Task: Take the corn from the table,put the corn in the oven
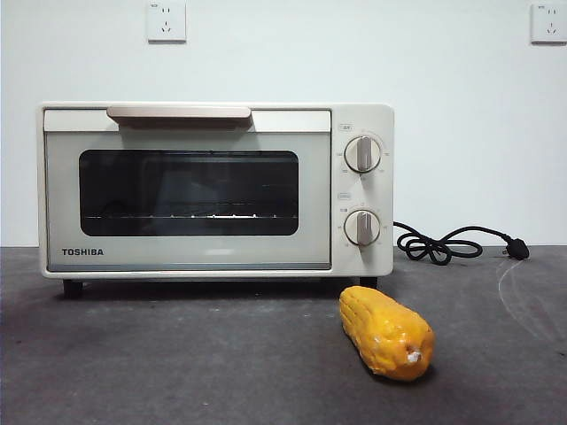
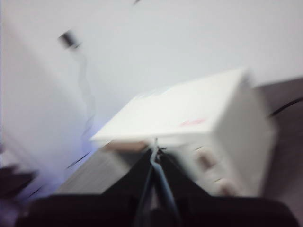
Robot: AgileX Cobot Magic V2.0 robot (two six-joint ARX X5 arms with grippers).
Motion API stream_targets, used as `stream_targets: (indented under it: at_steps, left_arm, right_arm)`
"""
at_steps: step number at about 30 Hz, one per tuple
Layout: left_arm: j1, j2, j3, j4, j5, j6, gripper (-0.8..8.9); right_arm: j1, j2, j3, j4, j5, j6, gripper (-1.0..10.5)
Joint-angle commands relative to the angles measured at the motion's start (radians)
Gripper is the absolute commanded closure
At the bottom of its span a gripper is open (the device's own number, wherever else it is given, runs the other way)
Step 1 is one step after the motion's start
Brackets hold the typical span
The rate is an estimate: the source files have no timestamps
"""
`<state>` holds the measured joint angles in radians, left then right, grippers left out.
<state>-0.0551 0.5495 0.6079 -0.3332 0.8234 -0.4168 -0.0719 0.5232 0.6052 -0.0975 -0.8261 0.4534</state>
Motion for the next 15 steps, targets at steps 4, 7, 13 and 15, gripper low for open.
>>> stream_targets:
  at_steps: [4,7,13,15]
  left_arm:
    - [-0.049,0.140,0.133,-0.175,0.016,0.161,8.19]
    - [-0.090,0.222,0.224,-0.315,-0.051,0.262,8.19]
    - [-0.209,0.365,0.380,-0.505,-0.313,0.372,8.19]
    - [-0.243,0.397,0.410,-0.520,-0.364,0.381,8.19]
  right_arm:
    - [0.062,0.220,0.158,-0.170,-0.262,-0.066,9.5]
    - [0.145,0.309,0.233,-0.321,-0.243,-0.179,9.5]
    - [0.363,0.468,0.352,-0.573,0.082,-0.348,8.6]
    - [0.432,0.516,0.384,-0.614,0.223,-0.349,6.5]
